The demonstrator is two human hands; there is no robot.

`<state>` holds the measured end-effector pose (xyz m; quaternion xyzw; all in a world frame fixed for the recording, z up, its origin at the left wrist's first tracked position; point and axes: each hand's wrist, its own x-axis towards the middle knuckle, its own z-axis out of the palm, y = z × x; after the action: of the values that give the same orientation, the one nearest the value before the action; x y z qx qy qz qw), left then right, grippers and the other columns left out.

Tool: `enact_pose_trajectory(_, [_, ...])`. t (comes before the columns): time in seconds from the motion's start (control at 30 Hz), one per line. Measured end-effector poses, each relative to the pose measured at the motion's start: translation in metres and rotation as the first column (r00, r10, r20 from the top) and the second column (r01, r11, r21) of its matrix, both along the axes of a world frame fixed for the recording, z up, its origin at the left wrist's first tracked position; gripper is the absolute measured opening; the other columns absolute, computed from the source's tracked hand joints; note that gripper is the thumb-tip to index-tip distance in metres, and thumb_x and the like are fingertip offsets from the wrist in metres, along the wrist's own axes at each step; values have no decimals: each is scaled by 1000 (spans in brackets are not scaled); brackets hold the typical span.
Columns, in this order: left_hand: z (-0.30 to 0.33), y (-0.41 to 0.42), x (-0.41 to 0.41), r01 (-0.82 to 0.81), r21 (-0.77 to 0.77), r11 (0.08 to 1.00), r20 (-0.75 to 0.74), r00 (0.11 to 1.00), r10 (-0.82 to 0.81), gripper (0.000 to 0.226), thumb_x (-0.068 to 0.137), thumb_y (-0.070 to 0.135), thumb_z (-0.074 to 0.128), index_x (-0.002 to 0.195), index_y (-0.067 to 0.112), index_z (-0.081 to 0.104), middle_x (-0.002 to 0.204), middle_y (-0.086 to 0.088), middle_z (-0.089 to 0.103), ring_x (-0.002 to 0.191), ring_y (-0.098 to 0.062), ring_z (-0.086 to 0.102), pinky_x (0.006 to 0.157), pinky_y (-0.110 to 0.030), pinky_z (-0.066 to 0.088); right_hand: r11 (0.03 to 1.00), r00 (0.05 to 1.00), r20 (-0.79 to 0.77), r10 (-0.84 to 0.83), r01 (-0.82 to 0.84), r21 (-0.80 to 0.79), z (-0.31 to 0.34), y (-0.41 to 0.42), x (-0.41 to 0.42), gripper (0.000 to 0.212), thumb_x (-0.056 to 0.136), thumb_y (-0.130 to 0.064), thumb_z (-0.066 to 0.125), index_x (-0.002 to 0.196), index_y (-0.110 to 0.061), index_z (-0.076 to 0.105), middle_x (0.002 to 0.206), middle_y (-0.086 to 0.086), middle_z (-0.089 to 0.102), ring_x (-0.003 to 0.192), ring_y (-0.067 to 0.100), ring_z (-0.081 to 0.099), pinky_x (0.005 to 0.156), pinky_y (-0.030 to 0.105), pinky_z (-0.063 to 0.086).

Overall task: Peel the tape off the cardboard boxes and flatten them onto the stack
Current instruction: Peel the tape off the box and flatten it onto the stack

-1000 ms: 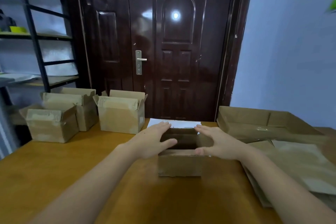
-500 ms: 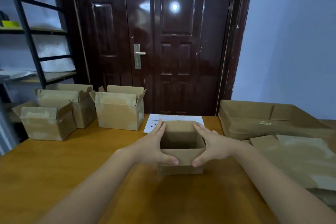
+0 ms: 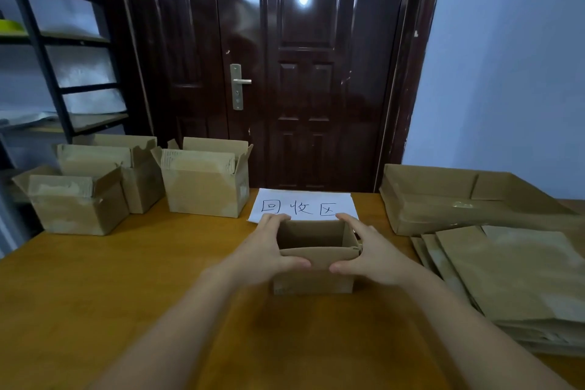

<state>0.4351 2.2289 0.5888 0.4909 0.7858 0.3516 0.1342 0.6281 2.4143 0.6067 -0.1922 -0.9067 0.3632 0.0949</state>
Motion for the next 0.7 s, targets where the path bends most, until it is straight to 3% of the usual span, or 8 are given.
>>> enact_pose_trajectory(0.13, [2,-3,7,-23,65,998,44,999,20,121,60,73,85,157,42,20,157,21,26,141,-9,36,101,-22,45,997,998,-31,-47,45,-55,-6,-9,4,116,76,-50,84,156,-53,0,154,-5,30,133,14,37,106,31,40])
enact_pose_trajectory(0.2, [1,-7,15,-50,147,988,73,997,40,125,61,71,86,159,43,14,162,25,19,146,-7,31,109,-26,41,994,994,-75,-76,70,-81,-15,-13,7,110,80,-49,81,156,-52,1,156,-10,32,125,1,38,99,20,40])
enact_pose_trajectory(0.3, [-4,-16,28,-131,258,957,32,991,127,127,63,81,79,161,45,8,162,33,10,150,-1,23,114,-27,38,982,974,-161,-161,142,-120,-26,-24,11,103,80,-54,78,153,-55,5,143,-28,32,105,-19,40,72,-2,43])
enact_pose_trajectory(0.37, [-7,-22,29,-220,266,939,52,975,214,134,62,83,78,163,41,0,168,26,1,154,-6,15,121,-41,35,977,959,-203,-199,177,-122,-29,-30,15,104,77,-61,76,152,-55,5,139,-32,30,105,-23,37,75,-5,39])
enact_pose_trajectory(0.47, [-10,-34,28,-322,297,899,252,935,251,149,55,68,91,162,39,-9,171,13,5,155,-15,16,122,-46,28,951,920,-272,-281,231,-204,-32,-34,19,119,68,-69,77,157,-49,2,153,-23,31,132,-2,38,105,22,40])
enact_pose_trajectory(0.53, [-12,-43,26,-330,282,901,378,901,212,155,53,57,95,161,36,-13,171,6,9,155,-21,17,122,-48,26,913,888,-268,-373,299,-278,-31,-36,18,129,61,-69,79,159,-45,-2,161,-13,31,144,16,38,113,42,39])
enact_pose_trajectory(0.6, [-18,-50,25,-246,240,939,417,899,129,154,53,61,94,162,33,-11,168,8,19,153,-20,25,119,-40,32,884,868,-250,-429,345,-316,-33,-37,19,130,58,-71,76,161,-36,5,161,-6,35,143,22,42,112,44,40])
enact_pose_trajectory(0.7, [-24,-54,30,-97,178,979,369,929,25,134,48,80,86,154,36,16,146,20,41,129,-2,48,94,-7,44,899,907,-181,-381,317,-301,-38,-43,20,98,58,-80,69,139,-31,44,136,-10,58,112,3,58,86,17,51])
